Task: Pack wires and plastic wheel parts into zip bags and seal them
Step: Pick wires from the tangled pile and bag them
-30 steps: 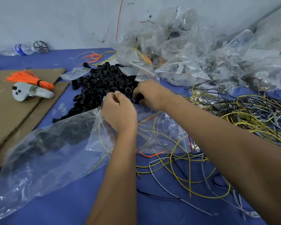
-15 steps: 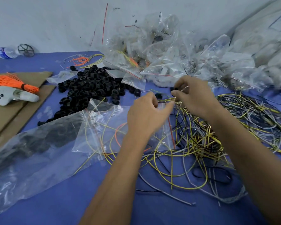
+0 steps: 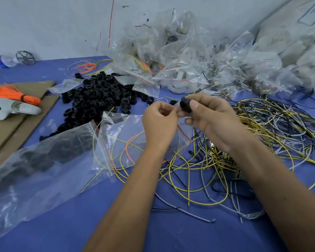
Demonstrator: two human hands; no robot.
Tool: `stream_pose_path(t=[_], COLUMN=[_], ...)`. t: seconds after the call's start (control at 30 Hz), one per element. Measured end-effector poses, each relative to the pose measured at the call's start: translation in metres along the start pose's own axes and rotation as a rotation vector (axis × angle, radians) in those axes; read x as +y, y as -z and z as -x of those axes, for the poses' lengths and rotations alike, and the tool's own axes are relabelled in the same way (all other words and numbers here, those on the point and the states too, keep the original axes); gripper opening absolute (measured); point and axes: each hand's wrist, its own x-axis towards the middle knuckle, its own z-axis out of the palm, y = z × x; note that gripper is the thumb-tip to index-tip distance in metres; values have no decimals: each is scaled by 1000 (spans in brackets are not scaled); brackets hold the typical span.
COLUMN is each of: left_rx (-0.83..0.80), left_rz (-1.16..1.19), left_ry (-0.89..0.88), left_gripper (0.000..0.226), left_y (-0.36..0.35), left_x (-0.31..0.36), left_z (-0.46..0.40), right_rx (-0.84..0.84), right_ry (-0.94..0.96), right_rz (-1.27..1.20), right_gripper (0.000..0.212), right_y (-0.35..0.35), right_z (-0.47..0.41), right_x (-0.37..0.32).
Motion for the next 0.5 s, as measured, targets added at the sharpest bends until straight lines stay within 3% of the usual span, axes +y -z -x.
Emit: stream_pose_path(t=[0.13, 0.23, 0.33, 0.5], left_rx=[86, 117, 50, -123], left_rz=[188, 220, 240, 179], left_ry=[10, -97, -232, -399], left_gripper=[16, 15, 15, 22], left_y=[3, 7, 9, 0], left_x=[0, 7, 15, 25], left_z=[-3, -1, 5, 21], right_rx=[33, 54, -7, -112], right_ry=[-95, -73, -4, 92], right_rz=[130, 437, 668, 827], right_gripper=[13, 6, 13, 35], right_y=[-5, -3, -1, -2], right_z=[-2, -2, -2, 2], right_x=[8, 11, 12, 7])
